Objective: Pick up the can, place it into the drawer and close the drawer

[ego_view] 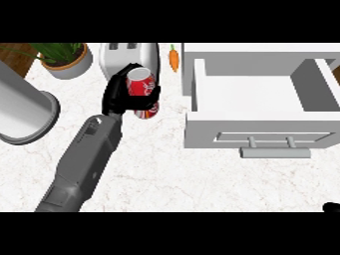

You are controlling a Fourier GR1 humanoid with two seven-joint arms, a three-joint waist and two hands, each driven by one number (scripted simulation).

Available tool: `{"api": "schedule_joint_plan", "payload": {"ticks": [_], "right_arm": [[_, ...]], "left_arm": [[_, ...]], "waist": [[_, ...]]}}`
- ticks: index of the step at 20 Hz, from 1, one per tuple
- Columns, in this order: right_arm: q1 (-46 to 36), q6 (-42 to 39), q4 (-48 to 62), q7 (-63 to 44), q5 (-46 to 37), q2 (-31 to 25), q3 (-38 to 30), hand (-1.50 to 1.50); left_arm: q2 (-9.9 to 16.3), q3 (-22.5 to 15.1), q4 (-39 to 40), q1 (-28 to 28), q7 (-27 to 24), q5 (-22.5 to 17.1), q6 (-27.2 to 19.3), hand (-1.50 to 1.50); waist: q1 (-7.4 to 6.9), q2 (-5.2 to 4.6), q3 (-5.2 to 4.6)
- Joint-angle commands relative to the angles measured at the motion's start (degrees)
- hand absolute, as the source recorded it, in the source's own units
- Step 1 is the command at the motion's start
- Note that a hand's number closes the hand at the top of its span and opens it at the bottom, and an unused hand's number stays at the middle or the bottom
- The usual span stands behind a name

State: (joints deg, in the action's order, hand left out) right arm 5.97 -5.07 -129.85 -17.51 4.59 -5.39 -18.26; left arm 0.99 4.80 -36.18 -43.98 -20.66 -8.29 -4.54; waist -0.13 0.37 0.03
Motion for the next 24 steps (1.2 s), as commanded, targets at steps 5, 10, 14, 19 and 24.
{"api": "schedule_joint_plan", "payload": {"ticks": [5, 10, 14, 19, 24], "right_arm": [[2.5, -0.3, 0.9, 3.4, -1.9, 2.0, 0.7, -1.5], [-0.8, 0.9, -1.7, -0.8, -0.9, 0.6, 0.6, -1.5], [-3.8, 1.7, 0.9, -2.2, -1.7, -0.3, 0.6, -1.5], [-0.7, -0.2, 0.6, 0.5, 0.1, 0.4, 0.0, -1.5], [-2.6, -0.7, 0.7, -0.8, 1.3, -1.5, -1.0, -1.5]], "left_arm": [[-0.1, -5.0, -19.2, -3.0, 18.8, -1.7, -4.5, 1.5], [-1.0, -7.7, -16.0, -13.0, 22.4, -2.7, -12.0, 1.5], [-1.0, -10.6, -20.0, -16.3, 30.5, -1.8, -14.8, 1.5], [-1.0, -9.1, -12.6, -26.7, 32.6, -2.6, -15.8, 1.5], [-1.0, -14.3, -4.5, -34.3, 32.3, -7.7, -22.0, 1.5]], "waist": [[-0.2, 0.01, 0.01], [0.98, -0.35, -0.03], [0.55, -0.33, -0.02], [1.35, -0.49, 0.0], [2.81, -0.72, 0.04]]}}
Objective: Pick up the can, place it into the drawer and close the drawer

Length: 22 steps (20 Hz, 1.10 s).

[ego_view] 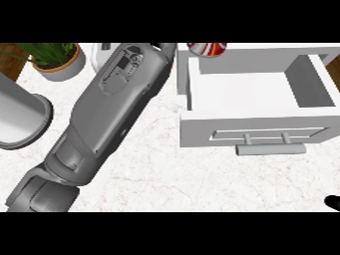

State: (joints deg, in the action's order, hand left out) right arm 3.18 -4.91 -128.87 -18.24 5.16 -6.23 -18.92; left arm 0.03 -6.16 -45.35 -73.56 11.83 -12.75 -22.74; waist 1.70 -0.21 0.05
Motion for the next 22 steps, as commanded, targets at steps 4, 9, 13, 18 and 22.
{"api": "schedule_joint_plan", "payload": {"ticks": [4, 9, 13, 18, 22], "right_arm": [[-4.0, 0.9, 1.1, -2.0, -0.4, -1.5, 0.1, -1.5], [-0.7, 0.7, -0.2, 0.3, -1.4, 0.7, 1.3, -1.5], [-5.8, 1.9, 1.4, -2.9, -1.8, -1.1, 2.0, -1.5], [-7.5, 1.0, 2.3, -4.0, -1.2, -2.3, 2.6, -1.5], [-8.6, 1.1, 2.1, -4.3, -0.3, -3.4, 1.2, -1.5]], "left_arm": [[0.0, -4.0, 11.6, -8.7, -1.6, -5.5, -3.7, 1.5], [0.0, -5.6, 16.2, -14.6, -0.2, -6.8, -3.5, 1.5], [0.0, -8.1, 20.3, -14.2, -5.1, -9.6, -5.9, 1.5], [0.0, -11.3, 22.8, -17.9, -2.8, -12.2, -10.8, 1.5], [0.0, -10.0, 26.3, -17.8, -6.3, -12.5, -10.7, -1.5]], "waist": [[1.43, -0.45, 0.03], [1.61, -0.39, 0.07], [2.75, -0.9, 0.09], [4.13, -1.08, 0.15], [3.88, -1.23, 0.12]]}}
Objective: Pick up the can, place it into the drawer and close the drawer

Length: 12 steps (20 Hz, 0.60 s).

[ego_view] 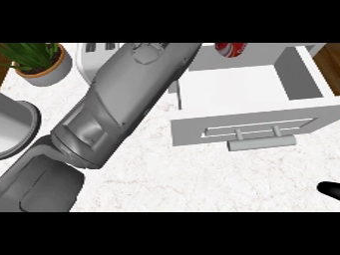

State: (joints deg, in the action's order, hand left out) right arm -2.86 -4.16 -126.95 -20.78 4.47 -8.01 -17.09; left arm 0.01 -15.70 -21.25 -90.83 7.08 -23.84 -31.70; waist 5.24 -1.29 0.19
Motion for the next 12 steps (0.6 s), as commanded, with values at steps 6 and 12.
{"api": "schedule_joint_plan", "payload": {"ticks": [6, 12], "right_arm": [[-1.7, -1.0, -1.6, 0.7, -3.4, -2.2, 2.0, -1.5], [-4.5, -1.9, 1.5, 4.0, -10.1, -3.9, 5.9, -1.5]], "left_arm": [[0.0, -2.6, 3.3, -0.3, -3.8, -2.9, -5.0, -1.5], [0.0, -2.0, 2.9, -2.0, -3.1, -7.0, -5.9, -1.5]], "waist": [[1.23, -0.27, -0.02], [0.92, -0.48, -0.01]]}}
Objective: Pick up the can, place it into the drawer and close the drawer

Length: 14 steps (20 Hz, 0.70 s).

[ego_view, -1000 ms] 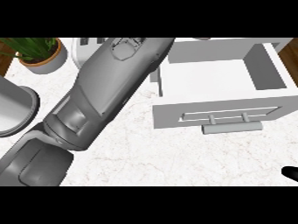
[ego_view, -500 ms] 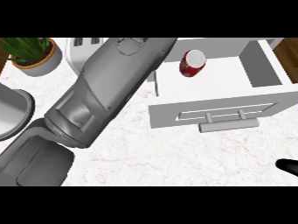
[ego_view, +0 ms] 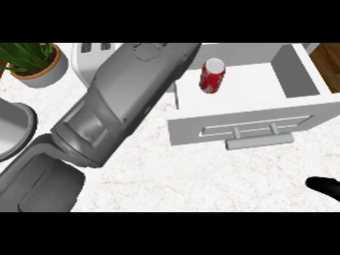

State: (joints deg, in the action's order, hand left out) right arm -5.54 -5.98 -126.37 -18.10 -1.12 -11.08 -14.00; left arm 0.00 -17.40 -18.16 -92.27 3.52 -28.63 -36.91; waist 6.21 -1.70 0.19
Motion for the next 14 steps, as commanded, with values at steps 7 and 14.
{"api": "schedule_joint_plan", "payload": {"ticks": [7, 14], "right_arm": [[-3.8, -2.2, 5.5, 7.5, -15.5, -6.6, 6.0, -1.5], [-12.6, 1.3, 15.6, 7.9, -31.6, -7.7, 15.1, -1.5]], "left_arm": [[0.0, 1.7, 0.4, 0.0, -3.5, -4.9, 0.1, -1.5], [0.0, 0.9, 0.6, -0.9, -5.0, -5.8, 0.0, -1.5]], "waist": [[-1.5, -0.15, -0.05], [-3.98, 0.14, -0.14]]}}
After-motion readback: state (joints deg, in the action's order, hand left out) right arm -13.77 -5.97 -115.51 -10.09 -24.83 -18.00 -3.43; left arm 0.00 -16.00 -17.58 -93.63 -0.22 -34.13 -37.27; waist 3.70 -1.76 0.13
